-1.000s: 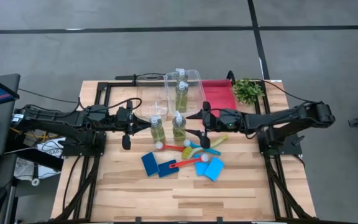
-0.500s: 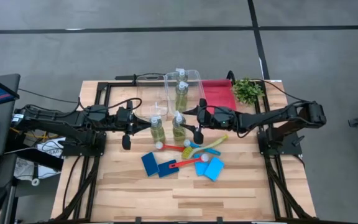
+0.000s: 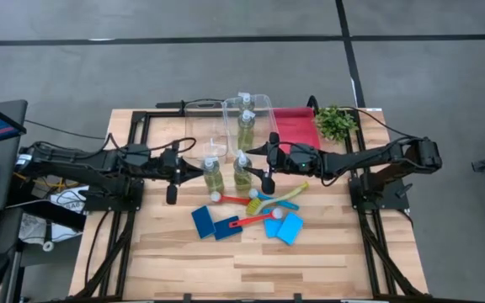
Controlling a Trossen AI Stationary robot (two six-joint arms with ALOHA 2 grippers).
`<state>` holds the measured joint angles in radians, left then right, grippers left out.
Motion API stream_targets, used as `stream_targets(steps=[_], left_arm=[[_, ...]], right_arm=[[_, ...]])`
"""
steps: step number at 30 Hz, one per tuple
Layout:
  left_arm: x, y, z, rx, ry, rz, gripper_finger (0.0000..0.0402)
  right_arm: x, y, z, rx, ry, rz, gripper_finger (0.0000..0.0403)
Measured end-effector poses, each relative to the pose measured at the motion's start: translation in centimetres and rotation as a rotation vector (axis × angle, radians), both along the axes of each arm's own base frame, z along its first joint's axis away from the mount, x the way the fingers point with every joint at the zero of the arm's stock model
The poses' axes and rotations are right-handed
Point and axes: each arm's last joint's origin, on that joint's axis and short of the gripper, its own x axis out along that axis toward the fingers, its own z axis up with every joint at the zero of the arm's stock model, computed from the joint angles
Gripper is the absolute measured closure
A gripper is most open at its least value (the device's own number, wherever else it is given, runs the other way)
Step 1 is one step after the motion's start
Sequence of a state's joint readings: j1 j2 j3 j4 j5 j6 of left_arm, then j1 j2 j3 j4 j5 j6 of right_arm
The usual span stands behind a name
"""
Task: Pick & Place Kitchen Sink Supplies
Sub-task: Put the yellow soap dispenser into the right transparent bin
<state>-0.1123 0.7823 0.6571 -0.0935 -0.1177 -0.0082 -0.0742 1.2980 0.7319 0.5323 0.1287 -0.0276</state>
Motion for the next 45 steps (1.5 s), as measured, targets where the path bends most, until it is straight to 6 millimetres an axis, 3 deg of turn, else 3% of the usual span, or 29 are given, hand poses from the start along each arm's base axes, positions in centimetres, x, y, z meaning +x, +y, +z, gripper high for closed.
stream_targets(steps=[11, 18, 25, 34, 45], left_arm=[[-3.2, 0.2, 0.5, -0.007, 0.024, -0.038, 0.0372], [-3.7, 0.2, -0.9, 0.004, 0.048, -0.061, 0.0372], [-3.8, 0.3, -0.7, 0.02, 0.032, -0.064, 0.0372], [-3.7, 0.2, -0.7, 0.019, 0.026, -0.064, 0.0372], [-3.7, 0.2, -0.6, 0.017, 0.012, -0.065, 0.0372]], right_arm=[[0.0, 0.0, 0.0, 0.002, 0.0, 0.002, 0.0154], [0.0, 0.0, 0.1, 0.002, -0.007, 0.002, 0.0154], [0.1, 0.0, 0.0, 0.019, -0.008, 0.001, 0.0154], [2.6, -0.5, -2.4, 0.022, -0.055, -0.011, 0.0154], [4.8, -0.5, -2.2, 0.012, -0.072, -0.005, 0.0154]])
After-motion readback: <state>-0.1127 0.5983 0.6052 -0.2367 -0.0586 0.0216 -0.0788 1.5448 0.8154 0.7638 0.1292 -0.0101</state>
